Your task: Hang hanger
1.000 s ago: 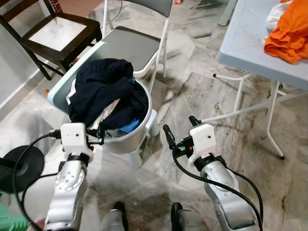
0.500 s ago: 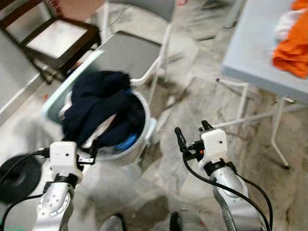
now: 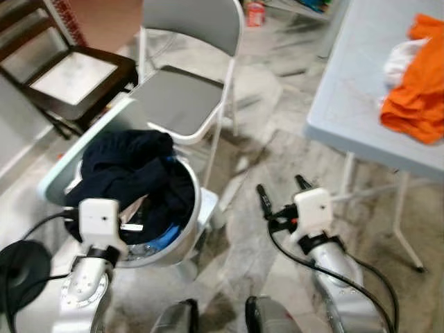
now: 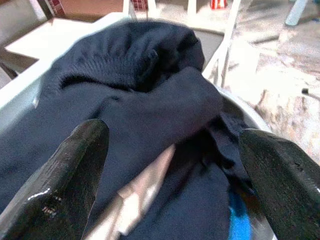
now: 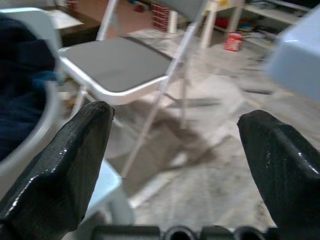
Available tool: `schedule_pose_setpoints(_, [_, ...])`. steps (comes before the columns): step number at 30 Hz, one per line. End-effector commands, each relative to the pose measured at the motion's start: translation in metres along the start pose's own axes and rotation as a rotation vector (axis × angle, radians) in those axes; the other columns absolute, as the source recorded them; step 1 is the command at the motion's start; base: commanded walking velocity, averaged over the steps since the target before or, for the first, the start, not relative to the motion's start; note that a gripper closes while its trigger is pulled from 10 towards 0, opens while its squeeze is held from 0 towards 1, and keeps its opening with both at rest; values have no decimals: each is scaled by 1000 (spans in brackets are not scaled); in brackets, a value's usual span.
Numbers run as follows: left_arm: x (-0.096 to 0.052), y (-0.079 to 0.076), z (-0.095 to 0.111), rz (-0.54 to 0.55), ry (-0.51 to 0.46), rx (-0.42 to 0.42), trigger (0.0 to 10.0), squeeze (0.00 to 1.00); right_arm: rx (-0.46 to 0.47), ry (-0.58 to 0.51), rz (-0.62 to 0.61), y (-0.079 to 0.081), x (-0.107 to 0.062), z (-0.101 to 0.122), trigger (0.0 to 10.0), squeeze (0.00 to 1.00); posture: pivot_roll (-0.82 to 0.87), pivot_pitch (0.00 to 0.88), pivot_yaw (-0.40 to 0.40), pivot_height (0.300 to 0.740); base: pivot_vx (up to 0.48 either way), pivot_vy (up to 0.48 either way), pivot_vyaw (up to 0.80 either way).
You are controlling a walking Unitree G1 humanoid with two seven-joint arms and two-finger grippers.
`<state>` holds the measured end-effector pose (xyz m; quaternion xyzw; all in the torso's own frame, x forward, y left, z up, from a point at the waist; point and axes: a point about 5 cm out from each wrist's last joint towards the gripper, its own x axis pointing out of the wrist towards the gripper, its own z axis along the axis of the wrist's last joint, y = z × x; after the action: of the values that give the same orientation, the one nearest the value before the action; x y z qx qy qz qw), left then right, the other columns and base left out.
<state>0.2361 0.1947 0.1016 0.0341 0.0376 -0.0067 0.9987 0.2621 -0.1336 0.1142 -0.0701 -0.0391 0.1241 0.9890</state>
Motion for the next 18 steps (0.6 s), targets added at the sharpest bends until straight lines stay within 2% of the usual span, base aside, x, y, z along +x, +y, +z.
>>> schedule_pose_setpoints(1, [-4,7,-7,20,40,21,10000,0,17,1,27,8,-1,-1,10000,0,63,262,2,740,0,0,800])
schedule_pose_setpoints(11, [-4,12,-11,52,63,56,10000,0,18,3,37,10,-2,-2,10000,0,57,266,6,740,0,0,796])
schedule_pose_setpoints(16, [-1,17,-17,72,80,94,10000,0,27,10,36,11,-2,-3,10000,0,53,267,1,740,0,0,0])
schedule_pose_setpoints(18, [2,18,-17,82,75,79,10000,0,26,9,36,11,-1,-2,10000,0,50,267,-4,740,0,0,0])
